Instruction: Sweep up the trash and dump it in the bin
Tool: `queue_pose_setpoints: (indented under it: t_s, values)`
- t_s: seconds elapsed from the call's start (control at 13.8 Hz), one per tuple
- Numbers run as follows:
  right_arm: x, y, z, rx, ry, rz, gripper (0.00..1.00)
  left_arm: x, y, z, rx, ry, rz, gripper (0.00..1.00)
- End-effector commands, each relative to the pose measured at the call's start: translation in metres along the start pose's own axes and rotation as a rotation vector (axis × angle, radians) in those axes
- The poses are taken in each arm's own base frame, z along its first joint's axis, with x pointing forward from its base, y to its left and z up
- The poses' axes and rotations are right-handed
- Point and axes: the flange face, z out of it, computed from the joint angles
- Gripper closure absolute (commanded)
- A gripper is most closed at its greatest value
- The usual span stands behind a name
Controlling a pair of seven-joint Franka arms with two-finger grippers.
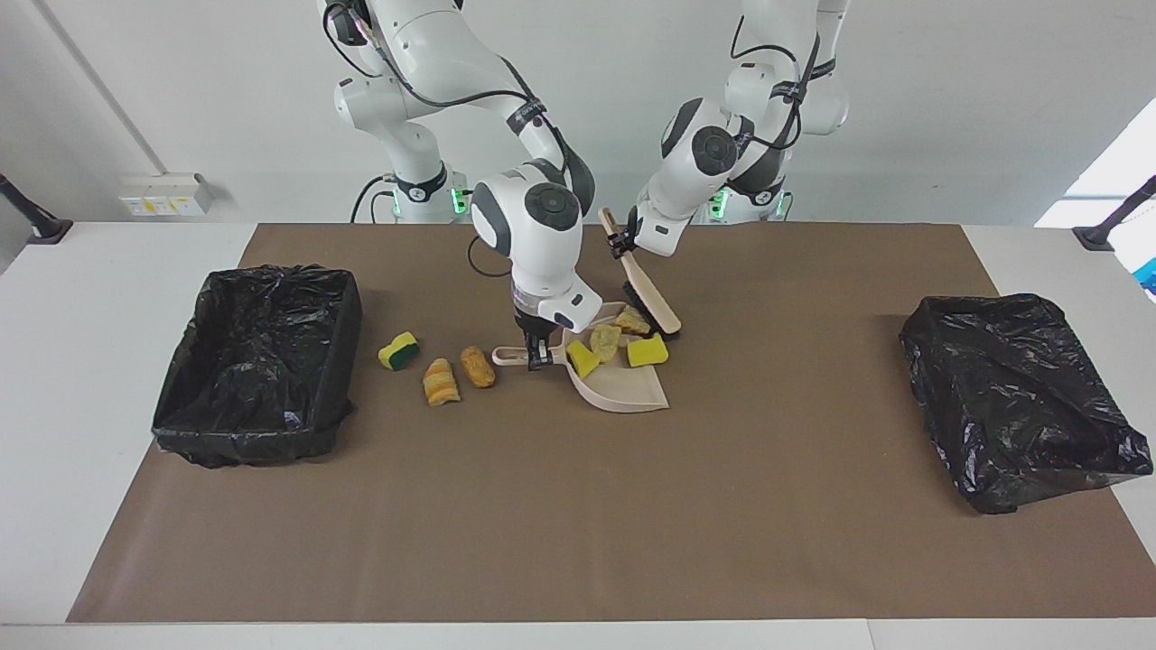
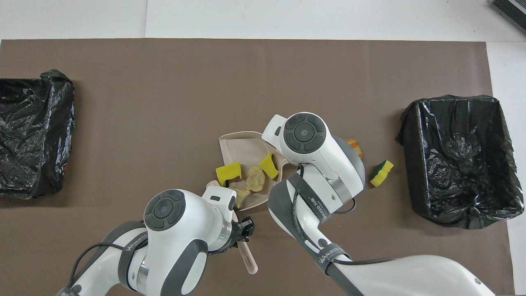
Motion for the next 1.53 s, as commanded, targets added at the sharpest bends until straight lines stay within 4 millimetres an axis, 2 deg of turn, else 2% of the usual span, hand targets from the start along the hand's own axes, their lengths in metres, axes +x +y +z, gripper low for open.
queue_pose_setpoints:
  t_s: [0.0, 0.22, 0.44, 0.73, 0.87, 1.02, 1.16, 1.31, 1.45]
  values:
    - [0.004, -0.004, 0.0, -0.007, 0.018, 0.019, 1.0, 0.019, 0.013, -0.007, -0.042, 0.045, 0.128, 1.0]
    - [0.001, -0.004, 0.001, -0.007, 0.018, 0.022, 1.0, 0.022, 0.014, -0.009, -0.033, 0.034, 0.192, 1.0]
    - [-0.004, -0.002, 0.003, -0.014, 0.022, 0.032, 1.0, 0.025, 0.003, -0.016, 0.018, -0.011, 0.207, 1.0]
    - [-0.007, -0.001, 0.002, -0.024, 0.043, 0.046, 1.0, 0.034, 0.006, -0.052, 0.144, 0.051, 0.308, 1.0]
    - [-0.022, 0.004, -0.005, -0.025, 0.064, 0.062, 1.0, 0.038, 0.005, -0.072, 0.164, 0.085, 0.32, 1.0]
    - [-0.038, 0.007, -0.026, -0.049, 0.07, 0.066, 1.0, 0.069, -0.019, -0.117, 0.195, 0.11, 0.338, 1.0]
    - [-0.062, 0.009, -0.048, -0.069, 0.104, 0.114, 1.0, 0.106, -0.056, -0.156, 0.187, 0.078, 0.359, 1.0]
    - [-0.093, 0.01, -0.071, -0.09, 0.117, 0.107, 1.0, 0.137, -0.093, -0.176, 0.212, 0.076, 0.394, 1.0]
    - [-0.137, 0.013, -0.089, -0.092, 0.11, 0.137, 1.0, 0.16, -0.128, -0.187, 0.2, 0.07, 0.409, 1.0]
